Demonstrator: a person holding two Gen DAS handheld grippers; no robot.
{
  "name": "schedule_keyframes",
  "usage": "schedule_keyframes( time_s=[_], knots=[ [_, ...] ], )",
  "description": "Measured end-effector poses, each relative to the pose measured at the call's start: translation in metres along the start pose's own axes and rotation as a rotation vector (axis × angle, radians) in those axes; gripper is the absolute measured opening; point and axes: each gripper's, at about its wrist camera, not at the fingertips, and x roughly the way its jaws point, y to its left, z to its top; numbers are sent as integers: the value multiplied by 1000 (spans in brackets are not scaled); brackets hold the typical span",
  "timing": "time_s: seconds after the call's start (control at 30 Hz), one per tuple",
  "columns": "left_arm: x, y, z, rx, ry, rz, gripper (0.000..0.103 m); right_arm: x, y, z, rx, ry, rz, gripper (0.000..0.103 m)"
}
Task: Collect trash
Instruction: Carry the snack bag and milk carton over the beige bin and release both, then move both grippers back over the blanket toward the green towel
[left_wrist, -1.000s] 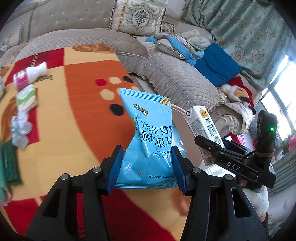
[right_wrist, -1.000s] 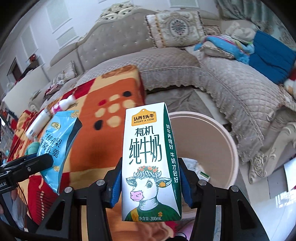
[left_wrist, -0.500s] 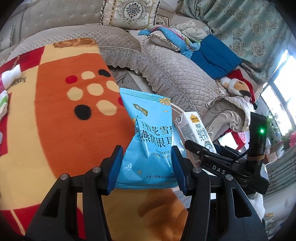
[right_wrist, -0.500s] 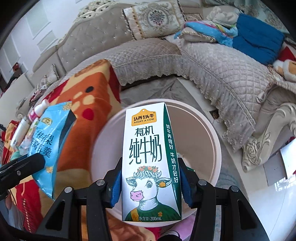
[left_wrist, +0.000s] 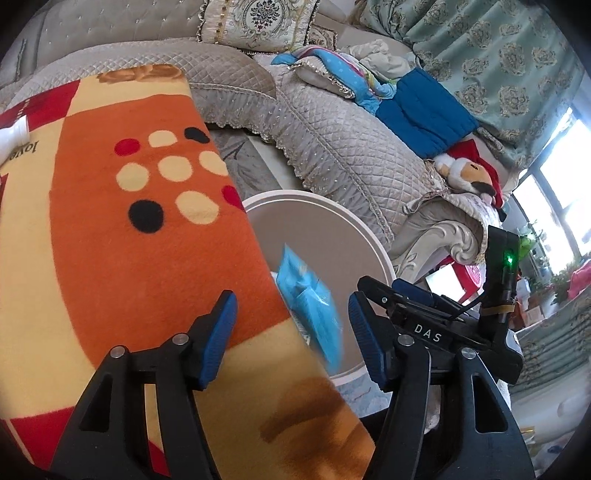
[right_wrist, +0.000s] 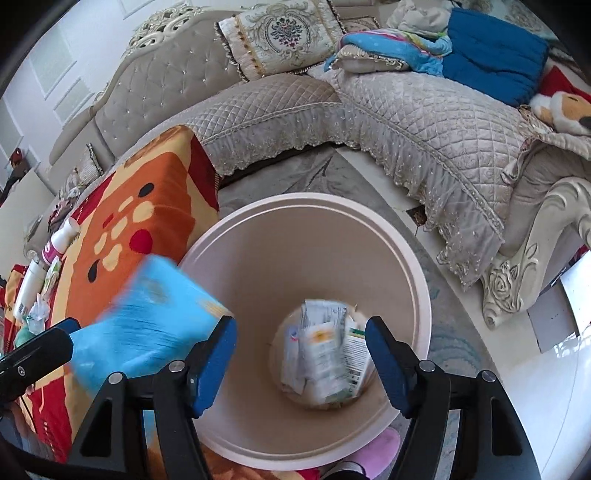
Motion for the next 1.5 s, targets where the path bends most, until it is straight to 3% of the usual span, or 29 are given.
schedule_keyframes(
  time_s=[0.4, 0.7, 1.2, 1.43, 1.5],
  knots=[
    [-17, 9, -10, -4, -14, 29, 61, -14, 29, -8, -64, -6, 17, 70],
    [-43, 37, -19, -43, -40, 98, 61, -24, 65, -10, -126, -21, 42, 70],
    [-126, 133, -55, -198, -95, 244, 61, -20, 165, -25, -280, 11, 159, 70],
    [-186, 200, -77, -288, -169, 376, 62, -12, 210, -37, -337, 48, 227, 70],
    [-195, 214, -79, -312, -182, 406, 67, -9, 225, -41, -357, 61, 252, 70]
  ],
)
